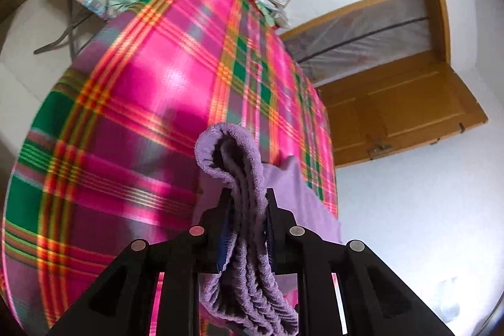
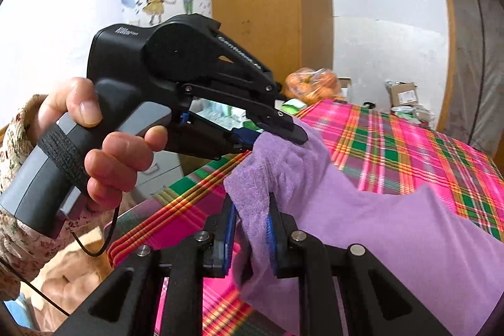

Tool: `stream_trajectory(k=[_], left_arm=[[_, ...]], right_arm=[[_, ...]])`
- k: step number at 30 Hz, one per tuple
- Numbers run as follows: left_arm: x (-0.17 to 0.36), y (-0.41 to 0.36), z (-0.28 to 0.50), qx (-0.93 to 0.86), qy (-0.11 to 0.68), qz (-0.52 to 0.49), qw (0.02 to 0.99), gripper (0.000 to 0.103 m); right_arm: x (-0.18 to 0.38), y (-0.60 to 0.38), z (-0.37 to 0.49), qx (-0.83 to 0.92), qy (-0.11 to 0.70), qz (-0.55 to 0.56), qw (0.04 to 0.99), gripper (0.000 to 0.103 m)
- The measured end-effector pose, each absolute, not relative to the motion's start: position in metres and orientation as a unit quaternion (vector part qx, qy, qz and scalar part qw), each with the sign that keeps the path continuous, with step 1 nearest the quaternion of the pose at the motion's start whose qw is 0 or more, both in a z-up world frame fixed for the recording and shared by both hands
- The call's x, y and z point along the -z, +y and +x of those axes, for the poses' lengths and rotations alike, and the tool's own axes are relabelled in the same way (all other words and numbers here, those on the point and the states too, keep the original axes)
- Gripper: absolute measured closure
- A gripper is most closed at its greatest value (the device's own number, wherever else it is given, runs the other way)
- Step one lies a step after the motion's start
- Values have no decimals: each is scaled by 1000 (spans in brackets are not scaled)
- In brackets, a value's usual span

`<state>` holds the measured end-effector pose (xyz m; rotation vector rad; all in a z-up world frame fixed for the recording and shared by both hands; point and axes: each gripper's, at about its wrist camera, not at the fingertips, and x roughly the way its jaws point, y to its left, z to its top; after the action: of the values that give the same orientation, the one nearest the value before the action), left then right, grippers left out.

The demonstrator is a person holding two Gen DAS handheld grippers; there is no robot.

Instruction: Fold clothes

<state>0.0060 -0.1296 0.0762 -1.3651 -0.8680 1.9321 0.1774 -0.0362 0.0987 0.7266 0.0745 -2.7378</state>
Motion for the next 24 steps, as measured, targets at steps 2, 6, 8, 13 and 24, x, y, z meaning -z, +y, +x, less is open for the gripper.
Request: stream_trajectory(k=[2, 6, 8, 13, 24], left_arm=[[-82, -117, 8, -730, -322, -514, 315, 85], [-87, -98, 9, -723, -317, -518, 329, 85], [-90, -88, 9, -722, -311, -518, 338, 85], [-97, -61, 10, -716, -300, -521, 356, 85], [-105, -6, 12, -696, -275, -534, 394, 85]], right_arm=[[-103, -27, 183, 957, 18, 250, 146, 85], [-108, -9, 195, 961, 4, 244, 130, 85], [-111, 0, 201, 963, -4, 240, 121, 85], [-114, 24, 199, 967, -21, 233, 100, 85], [-119, 77, 210, 972, -56, 224, 42, 85]])
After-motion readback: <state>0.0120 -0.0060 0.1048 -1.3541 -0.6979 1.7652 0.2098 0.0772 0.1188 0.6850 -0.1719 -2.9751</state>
